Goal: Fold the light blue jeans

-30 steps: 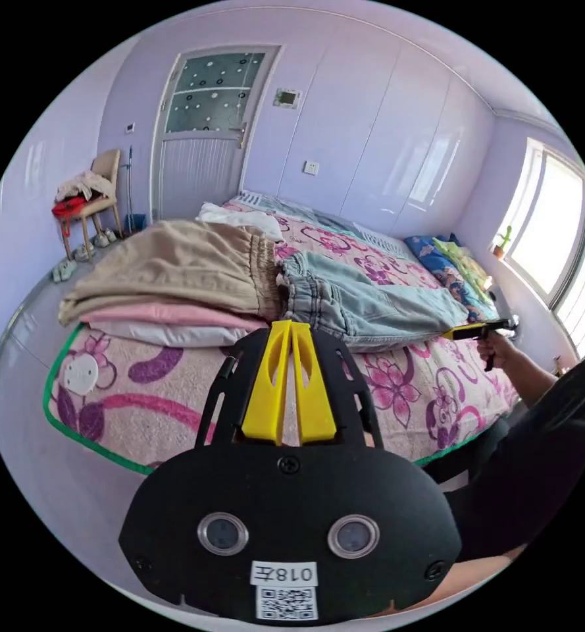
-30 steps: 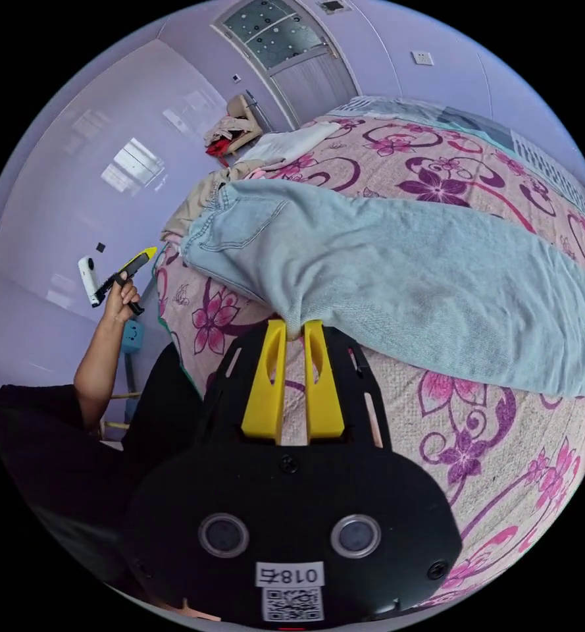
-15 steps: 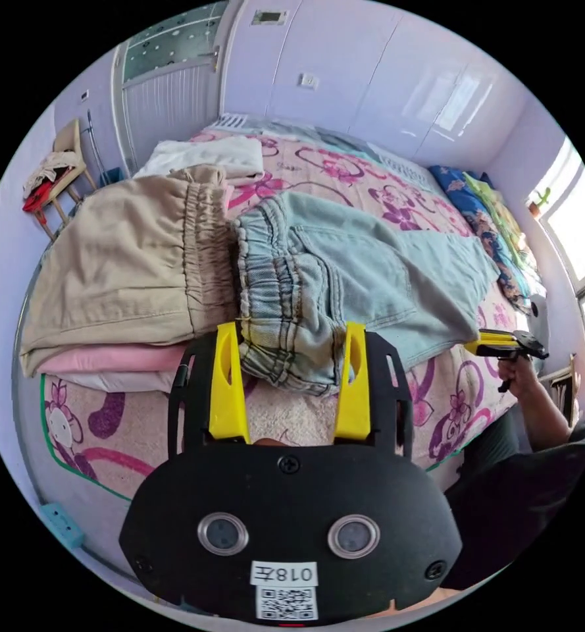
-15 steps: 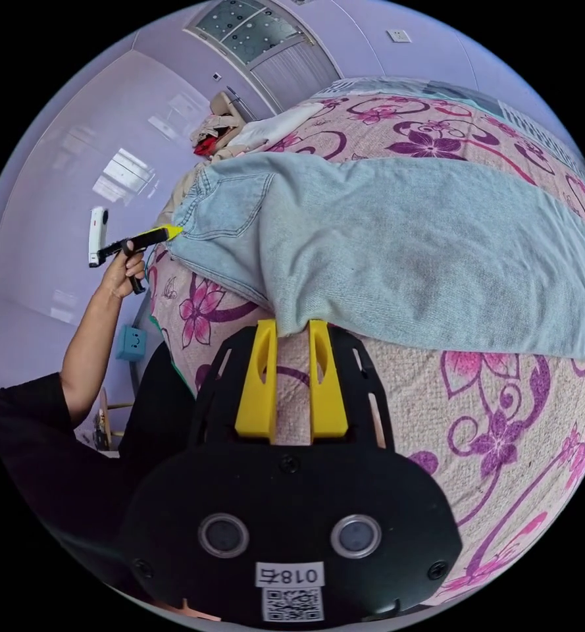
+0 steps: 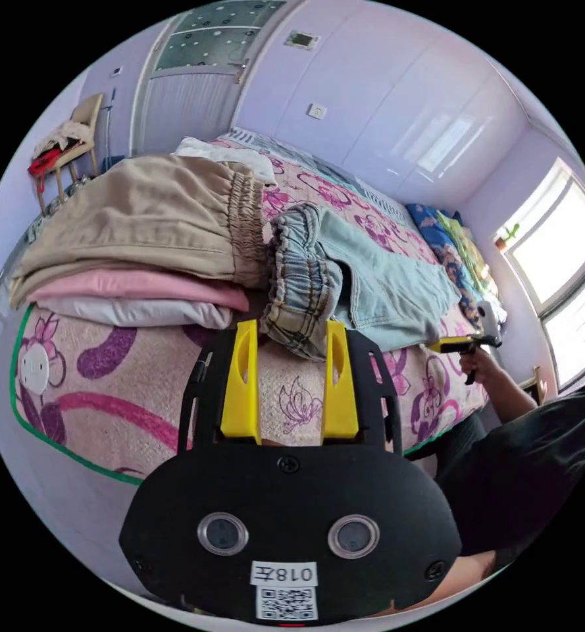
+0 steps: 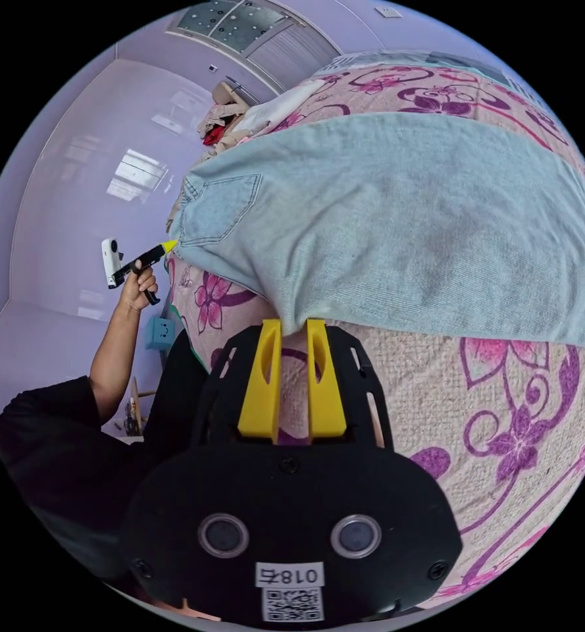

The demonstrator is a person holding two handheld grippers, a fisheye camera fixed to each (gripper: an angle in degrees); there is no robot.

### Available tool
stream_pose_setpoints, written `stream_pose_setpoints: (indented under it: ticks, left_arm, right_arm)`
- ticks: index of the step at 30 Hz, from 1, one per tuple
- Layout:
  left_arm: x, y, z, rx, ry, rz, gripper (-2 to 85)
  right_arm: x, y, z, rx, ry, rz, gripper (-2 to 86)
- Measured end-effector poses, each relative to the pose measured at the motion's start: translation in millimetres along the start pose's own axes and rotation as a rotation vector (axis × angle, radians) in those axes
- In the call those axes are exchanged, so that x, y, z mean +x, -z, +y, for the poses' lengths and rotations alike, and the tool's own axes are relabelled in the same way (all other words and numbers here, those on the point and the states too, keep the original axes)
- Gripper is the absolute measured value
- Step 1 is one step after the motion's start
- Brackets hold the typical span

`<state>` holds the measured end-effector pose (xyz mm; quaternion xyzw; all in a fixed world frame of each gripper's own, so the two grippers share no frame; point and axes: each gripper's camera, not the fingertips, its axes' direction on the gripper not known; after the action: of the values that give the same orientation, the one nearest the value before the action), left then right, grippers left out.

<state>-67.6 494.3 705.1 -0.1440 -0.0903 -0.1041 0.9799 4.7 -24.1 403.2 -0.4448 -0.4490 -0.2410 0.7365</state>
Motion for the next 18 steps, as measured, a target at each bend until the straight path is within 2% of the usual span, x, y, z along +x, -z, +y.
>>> stream_pose_setpoints:
  ticks: [3, 5, 8, 10, 18]
  left_arm:
    - [-11.0, 34.3, 28.2, 0.126, 0.141, -0.004, 16.6]
    - [-7.2, 49.5, 61.6, 0.258, 0.259, 0.095, 16.7]
    - [6.0, 30.0, 91.5, 0.348, 0.427, 0.244, 16.8]
    - [13.0, 8.1, 95.1, 0.346, 0.497, 0.331, 17.0]
    - [-2.0, -46.5, 74.1, 0.242, 0.751, 0.375, 18.7]
  right_arm:
    - [9.1, 13.9, 17.9, 0.025, 0.008, -0.048, 7.1]
    - [16.2, 28.1, 34.9, 0.074, 0.011, -0.086, 6.7]
    - [36.5, 50.5, 66.3, 0.167, -0.030, -0.187, 5.6]
    - [51.3, 66.2, 87.7, 0.227, -0.074, -0.219, 4.9]
    - [72.9, 125.7, 142.5, 0.374, -0.098, -0.136, 2.7]
